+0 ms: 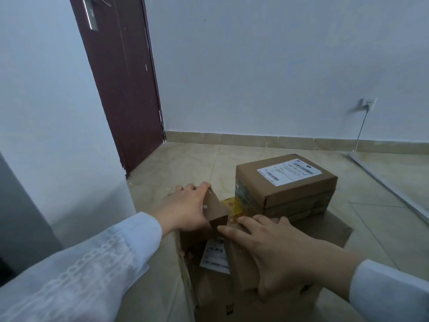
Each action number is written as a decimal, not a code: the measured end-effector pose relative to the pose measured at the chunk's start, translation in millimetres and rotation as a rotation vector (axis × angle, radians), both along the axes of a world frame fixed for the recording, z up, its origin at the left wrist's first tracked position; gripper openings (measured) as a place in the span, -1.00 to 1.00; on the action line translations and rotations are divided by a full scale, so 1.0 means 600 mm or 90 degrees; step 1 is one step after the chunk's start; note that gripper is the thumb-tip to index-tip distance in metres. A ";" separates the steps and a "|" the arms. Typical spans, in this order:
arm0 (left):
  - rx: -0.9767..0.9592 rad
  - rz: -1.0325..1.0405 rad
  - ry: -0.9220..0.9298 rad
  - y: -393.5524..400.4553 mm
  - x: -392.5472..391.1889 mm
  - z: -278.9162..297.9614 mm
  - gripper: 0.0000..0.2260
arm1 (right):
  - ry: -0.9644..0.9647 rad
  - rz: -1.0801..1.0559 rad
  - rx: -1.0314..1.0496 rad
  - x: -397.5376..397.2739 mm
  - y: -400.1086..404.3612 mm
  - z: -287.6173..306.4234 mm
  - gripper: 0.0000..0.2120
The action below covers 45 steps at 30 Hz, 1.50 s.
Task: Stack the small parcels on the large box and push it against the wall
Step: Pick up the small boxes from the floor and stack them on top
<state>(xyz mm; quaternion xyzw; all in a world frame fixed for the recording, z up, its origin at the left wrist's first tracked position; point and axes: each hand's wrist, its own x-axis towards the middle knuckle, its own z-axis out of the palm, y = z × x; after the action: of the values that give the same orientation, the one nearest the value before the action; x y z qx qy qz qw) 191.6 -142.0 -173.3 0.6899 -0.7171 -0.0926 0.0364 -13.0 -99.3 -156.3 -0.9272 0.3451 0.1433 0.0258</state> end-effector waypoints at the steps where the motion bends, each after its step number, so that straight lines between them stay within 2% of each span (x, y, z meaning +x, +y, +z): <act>1: 0.001 0.007 0.024 -0.011 0.000 -0.003 -0.12 | 0.000 0.008 0.014 0.002 -0.002 -0.001 0.05; 6: 0.002 0.006 0.075 -0.055 -0.011 -0.022 -0.18 | -0.017 0.055 0.026 0.011 -0.012 -0.001 0.01; 10: 0.033 0.002 0.127 -0.075 -0.031 -0.038 -0.26 | -0.020 0.128 -0.058 0.017 -0.019 -0.005 -0.08; 14: 0.049 -0.044 0.104 -0.087 -0.050 -0.052 -0.19 | -0.041 0.154 -0.082 0.027 -0.024 -0.008 -0.12; 17: 0.043 -0.039 0.114 -0.078 -0.063 -0.042 -0.46 | -0.080 0.122 -0.078 0.029 -0.025 -0.012 -0.16; 19: 0.040 -0.040 0.114 -0.073 -0.068 -0.036 -0.51 | -0.100 0.111 -0.076 0.027 -0.023 -0.015 -0.20; 25: 0.033 -0.046 0.066 -0.068 -0.071 -0.036 -0.48 | -0.160 0.068 -0.112 0.002 -0.017 -0.033 -0.30; 29: -0.007 -0.026 0.061 -0.061 -0.080 -0.033 -0.44 | -0.195 0.013 -0.110 -0.027 -0.018 -0.034 -0.24; 32: -0.055 -0.023 0.054 -0.061 -0.093 -0.029 -0.41 | -0.241 -0.045 -0.117 -0.058 -0.017 -0.018 -0.26; 36: -0.125 -0.017 0.105 -0.052 -0.121 -0.007 -0.36 | -0.198 -0.078 -0.142 -0.095 -0.019 -0.007 -0.27; 40: -0.242 -0.152 0.104 -0.009 -0.180 0.026 -0.37 | -0.229 -0.133 -0.164 -0.140 -0.011 -0.007 -0.30; 45: -0.257 -0.367 0.091 0.056 -0.298 0.006 -0.39 | -0.285 -0.239 -0.166 -0.251 0.014 -0.049 -0.39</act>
<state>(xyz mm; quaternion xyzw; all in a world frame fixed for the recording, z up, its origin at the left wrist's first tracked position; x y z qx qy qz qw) 12.8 -108.6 -169.6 0.4297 -0.8819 -0.0035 0.1942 -163.5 -90.6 -185.5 -0.8513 0.5116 -0.1166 0.0081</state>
